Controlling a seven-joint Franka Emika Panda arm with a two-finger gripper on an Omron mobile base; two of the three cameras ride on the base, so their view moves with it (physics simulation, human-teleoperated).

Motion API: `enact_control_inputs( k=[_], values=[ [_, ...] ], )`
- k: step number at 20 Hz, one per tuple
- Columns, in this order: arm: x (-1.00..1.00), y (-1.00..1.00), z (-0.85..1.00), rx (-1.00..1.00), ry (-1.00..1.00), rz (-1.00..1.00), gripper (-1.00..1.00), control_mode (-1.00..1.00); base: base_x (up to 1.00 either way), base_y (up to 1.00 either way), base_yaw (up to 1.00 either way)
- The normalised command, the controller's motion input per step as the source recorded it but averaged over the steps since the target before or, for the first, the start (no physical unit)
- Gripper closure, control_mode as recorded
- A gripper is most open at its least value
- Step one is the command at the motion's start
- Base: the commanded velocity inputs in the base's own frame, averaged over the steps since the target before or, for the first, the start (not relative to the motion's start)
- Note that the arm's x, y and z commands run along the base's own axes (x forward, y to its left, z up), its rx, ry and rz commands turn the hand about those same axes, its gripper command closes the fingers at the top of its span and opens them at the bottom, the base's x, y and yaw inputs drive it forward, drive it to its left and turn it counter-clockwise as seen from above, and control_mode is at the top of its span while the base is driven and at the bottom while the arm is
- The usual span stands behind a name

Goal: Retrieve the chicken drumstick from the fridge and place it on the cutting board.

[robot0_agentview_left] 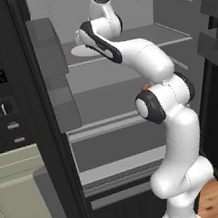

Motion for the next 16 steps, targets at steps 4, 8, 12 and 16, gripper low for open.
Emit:
enact_control_inputs(
  k=[4, 8, 12, 16],
  values=[
    [-0.52, -0.17, 0.12, 0.00, -0.06, 0.00, 1.00, -1.00, 0.00, 0.00, 0.00],
    [-0.53, -0.16, 0.09, 0.00, -0.05, 0.00, 1.00, -1.00, 0.00, 0.00, 0.00],
    [-0.64, -0.16, 0.02, 0.00, -0.02, 0.00, 1.00, -1.00, 0.00, 0.00, 0.00],
    [-0.89, -0.16, 0.04, 0.00, -0.05, 0.00, 1.00, -1.00, 0.00, 0.00, 0.00]
  ],
)
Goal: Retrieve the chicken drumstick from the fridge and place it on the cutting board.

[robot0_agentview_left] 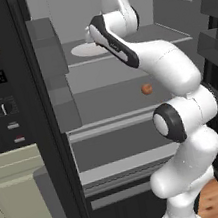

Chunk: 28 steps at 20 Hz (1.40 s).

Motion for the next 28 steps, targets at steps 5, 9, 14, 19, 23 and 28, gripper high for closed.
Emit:
enact_control_inputs(
  k=[5, 9, 14, 19, 23, 28],
  values=[
    [-1.00, -0.19, 0.17, 0.00, -0.06, 0.00, 1.00, -1.00, 0.00, 0.00, 0.00],
    [-0.92, -0.20, 0.15, 0.00, -0.01, 0.00, 1.00, -1.00, 0.00, 0.00, 0.00],
    [-0.93, -0.25, 0.00, -0.03, -0.02, -0.01, 1.00, -1.00, 0.00, 0.00, 0.00],
    [-0.94, -0.38, 0.02, 0.00, 0.00, -0.01, 1.00, -1.00, 0.00, 0.00, 0.00],
    [-0.96, -0.28, 0.04, 0.00, 0.00, -0.01, 1.00, -1.00, 0.00, 0.00, 0.00],
    [-0.95, -0.14, 0.00, -0.01, 0.00, -0.03, 1.00, -1.00, 0.00, 0.00, 0.00]
  ],
)
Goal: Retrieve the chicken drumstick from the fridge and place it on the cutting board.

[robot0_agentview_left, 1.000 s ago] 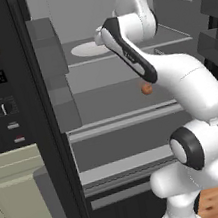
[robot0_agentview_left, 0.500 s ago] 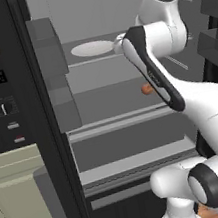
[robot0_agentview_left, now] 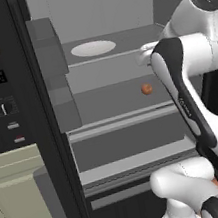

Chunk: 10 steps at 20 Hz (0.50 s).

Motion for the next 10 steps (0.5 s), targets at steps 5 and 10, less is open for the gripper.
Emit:
enact_control_inputs(
  k=[5, 10],
  values=[
    [-0.78, -0.04, 0.00, -0.04, 0.02, -0.02, 1.00, -1.00, 0.00, 0.00, 0.00],
    [-0.22, 0.00, -0.01, -0.06, 0.13, -0.01, 1.00, -1.00, 0.00, 0.00, 0.00]
  ],
)
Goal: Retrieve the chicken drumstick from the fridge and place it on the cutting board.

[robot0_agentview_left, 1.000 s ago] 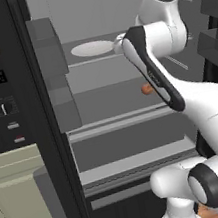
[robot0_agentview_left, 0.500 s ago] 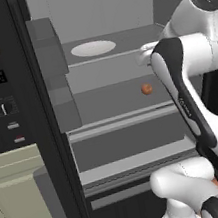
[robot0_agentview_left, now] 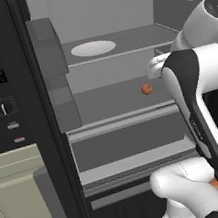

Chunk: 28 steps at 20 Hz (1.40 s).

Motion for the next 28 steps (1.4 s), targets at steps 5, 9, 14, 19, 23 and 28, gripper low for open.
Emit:
enact_control_inputs(
  k=[5, 9, 14, 19, 23, 28],
  values=[
    [0.00, 0.00, -0.09, -0.03, 0.21, 0.00, 1.00, -1.00, 0.00, 0.00, 0.00],
    [0.00, 0.00, -0.13, 0.00, 0.20, 0.00, 1.00, -1.00, 0.00, 0.00, 0.00],
    [0.00, 0.00, -0.21, 0.00, 0.16, 0.00, 1.00, -1.00, 0.00, 0.00, 0.00],
    [0.00, 0.00, -0.29, 0.00, 0.08, 0.00, 1.00, -1.00, 0.00, 0.00, 0.00],
    [-0.01, 0.00, -0.31, 0.00, 0.00, 0.00, 1.00, -1.00, 0.00, 0.00, 0.00],
    [-0.06, 0.00, -0.27, 0.00, -0.04, 0.00, 1.00, -1.00, 0.00, 0.00, 0.00]
  ],
)
